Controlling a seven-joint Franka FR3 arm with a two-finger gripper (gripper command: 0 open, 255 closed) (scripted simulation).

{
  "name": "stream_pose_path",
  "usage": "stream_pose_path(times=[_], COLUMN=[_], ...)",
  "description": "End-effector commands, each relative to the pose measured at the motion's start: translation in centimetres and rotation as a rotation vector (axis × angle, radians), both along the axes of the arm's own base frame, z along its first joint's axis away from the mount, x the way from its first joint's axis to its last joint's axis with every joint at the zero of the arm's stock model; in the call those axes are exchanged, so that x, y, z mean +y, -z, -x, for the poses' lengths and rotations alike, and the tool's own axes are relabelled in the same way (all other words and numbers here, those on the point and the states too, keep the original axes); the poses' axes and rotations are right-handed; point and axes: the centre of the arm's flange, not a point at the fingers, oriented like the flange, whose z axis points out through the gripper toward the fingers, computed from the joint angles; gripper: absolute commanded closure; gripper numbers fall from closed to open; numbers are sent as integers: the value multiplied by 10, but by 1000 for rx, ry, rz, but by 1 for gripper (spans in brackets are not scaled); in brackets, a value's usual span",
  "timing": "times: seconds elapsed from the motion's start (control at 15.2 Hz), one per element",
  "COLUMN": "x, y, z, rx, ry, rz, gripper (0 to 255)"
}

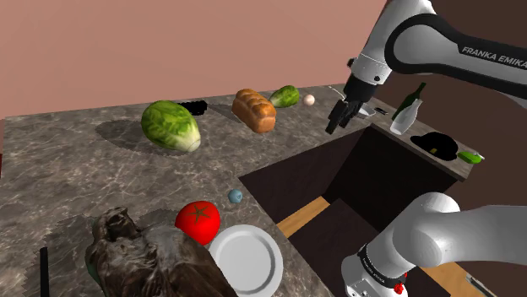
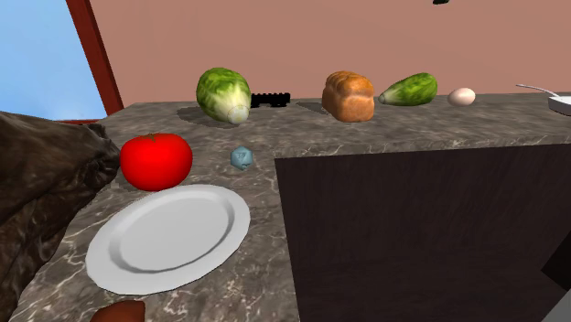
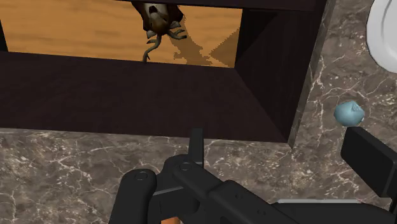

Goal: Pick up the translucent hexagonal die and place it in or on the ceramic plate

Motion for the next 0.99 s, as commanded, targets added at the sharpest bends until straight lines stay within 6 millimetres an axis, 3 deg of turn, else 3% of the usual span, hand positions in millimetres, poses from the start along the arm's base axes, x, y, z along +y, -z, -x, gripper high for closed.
stream_pose_path(times=[0.0, 0.92], x=[0, 138], y=[0, 115], z=[0, -61], rx=[0, 38], ry=[0, 29], rz=[0, 24], gripper=[0, 0])
